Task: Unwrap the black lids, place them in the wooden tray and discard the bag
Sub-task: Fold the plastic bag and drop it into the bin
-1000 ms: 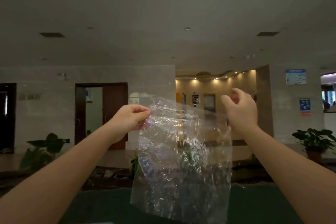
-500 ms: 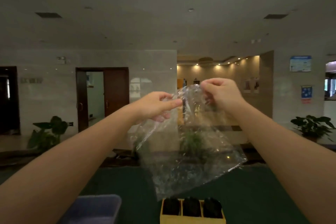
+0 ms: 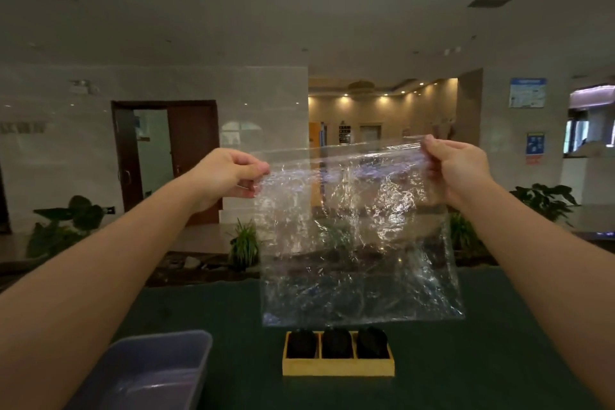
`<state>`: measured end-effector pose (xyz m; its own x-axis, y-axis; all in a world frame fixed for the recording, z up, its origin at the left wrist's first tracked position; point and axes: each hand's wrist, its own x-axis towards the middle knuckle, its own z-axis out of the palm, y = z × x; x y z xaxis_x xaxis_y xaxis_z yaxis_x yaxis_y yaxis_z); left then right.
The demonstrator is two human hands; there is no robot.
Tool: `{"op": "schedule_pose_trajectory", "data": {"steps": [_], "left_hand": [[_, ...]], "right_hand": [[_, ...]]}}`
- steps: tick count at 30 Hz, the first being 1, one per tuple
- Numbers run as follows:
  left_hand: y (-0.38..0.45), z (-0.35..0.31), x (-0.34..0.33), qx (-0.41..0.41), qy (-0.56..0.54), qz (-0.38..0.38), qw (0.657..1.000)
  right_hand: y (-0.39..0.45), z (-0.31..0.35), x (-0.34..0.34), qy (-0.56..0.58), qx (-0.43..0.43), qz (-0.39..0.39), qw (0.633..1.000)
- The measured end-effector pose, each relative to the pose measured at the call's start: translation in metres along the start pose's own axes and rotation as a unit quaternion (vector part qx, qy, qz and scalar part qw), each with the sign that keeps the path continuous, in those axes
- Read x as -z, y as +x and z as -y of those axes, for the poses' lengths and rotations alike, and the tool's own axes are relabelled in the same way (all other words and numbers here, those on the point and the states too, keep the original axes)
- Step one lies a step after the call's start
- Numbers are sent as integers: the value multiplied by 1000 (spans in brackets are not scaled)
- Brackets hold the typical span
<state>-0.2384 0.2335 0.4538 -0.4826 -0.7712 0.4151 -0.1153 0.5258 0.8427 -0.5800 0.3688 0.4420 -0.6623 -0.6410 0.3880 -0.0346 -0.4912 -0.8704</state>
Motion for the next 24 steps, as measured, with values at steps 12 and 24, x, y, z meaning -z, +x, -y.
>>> {"op": "schedule_pose_trajectory", "data": {"steps": [12,24], "left_hand": [[-3,1,-3,39,-201,110,973],[1,21,-19,33,-160,-46,985]], "right_hand": [[-4,0,-14,-27,110,-84,990],[-2,-20,6,18,-113,172,978]]}}
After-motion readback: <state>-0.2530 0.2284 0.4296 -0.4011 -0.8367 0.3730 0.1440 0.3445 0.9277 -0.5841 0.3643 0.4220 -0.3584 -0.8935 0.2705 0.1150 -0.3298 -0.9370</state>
